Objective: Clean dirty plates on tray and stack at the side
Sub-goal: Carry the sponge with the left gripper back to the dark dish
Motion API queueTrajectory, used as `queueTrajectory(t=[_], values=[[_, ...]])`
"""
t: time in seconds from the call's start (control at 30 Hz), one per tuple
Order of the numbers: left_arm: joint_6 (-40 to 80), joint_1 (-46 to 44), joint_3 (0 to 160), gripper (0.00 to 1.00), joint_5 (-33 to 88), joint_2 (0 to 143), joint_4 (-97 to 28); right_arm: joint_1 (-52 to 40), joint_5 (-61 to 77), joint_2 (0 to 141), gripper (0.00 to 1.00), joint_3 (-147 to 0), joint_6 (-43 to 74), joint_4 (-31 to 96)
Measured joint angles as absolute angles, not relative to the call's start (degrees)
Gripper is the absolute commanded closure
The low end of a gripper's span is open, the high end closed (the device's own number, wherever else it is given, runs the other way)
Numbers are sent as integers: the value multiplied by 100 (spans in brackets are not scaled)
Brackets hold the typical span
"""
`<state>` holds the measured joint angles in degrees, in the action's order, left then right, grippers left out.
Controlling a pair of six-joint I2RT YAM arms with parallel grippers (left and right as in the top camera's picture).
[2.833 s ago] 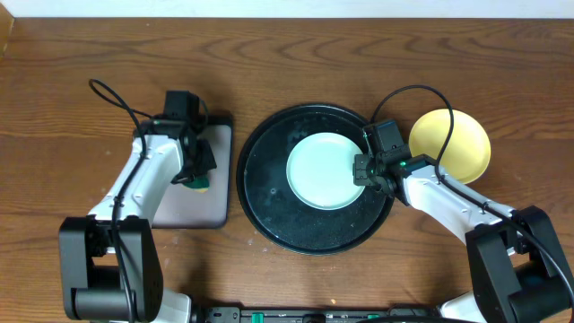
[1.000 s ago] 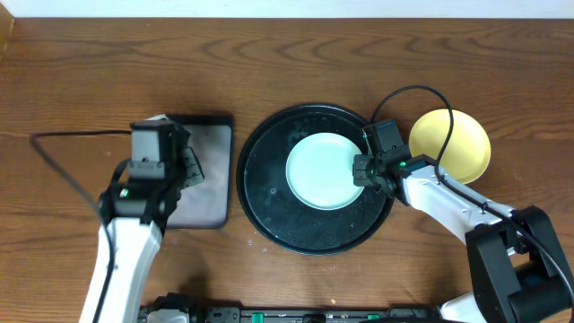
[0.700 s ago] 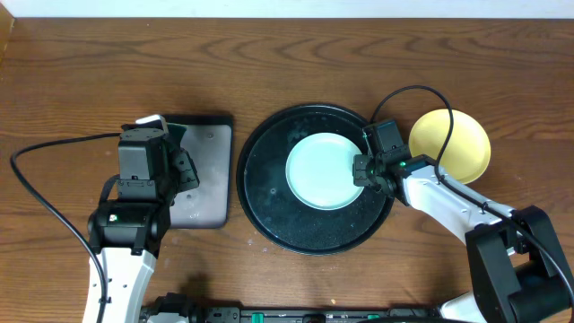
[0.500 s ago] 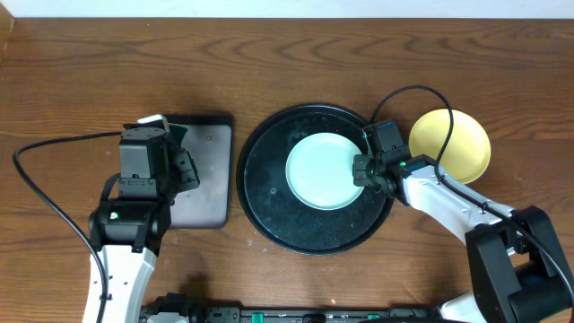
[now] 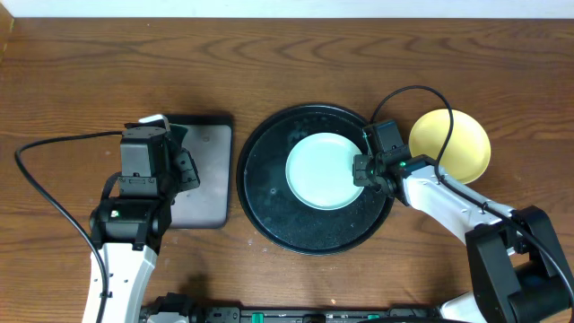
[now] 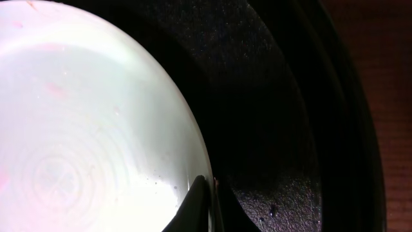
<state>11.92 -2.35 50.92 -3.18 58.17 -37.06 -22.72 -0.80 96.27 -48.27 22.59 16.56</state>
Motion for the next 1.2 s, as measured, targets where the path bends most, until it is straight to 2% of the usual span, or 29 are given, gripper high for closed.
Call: queueTrajectory(t=[0.6,0.8,1.03,1.2], values=[[1044,-235,5092,92,-318,5929,-3634,-2272,-75,9627,96,-4827,2259,1656],[1046,-196,5605,93,-316,6989,-4471,-2272,-71,9627,96,-4825,2259,1658],[1044,-191,7212,93,-320,8493,-5867,-2272,-62,9627,96,-4825,2257,1660],[1044,-191,7682,93,-318,8936,-6058,-2272,-62,9627,96,-4825,2257,1658]])
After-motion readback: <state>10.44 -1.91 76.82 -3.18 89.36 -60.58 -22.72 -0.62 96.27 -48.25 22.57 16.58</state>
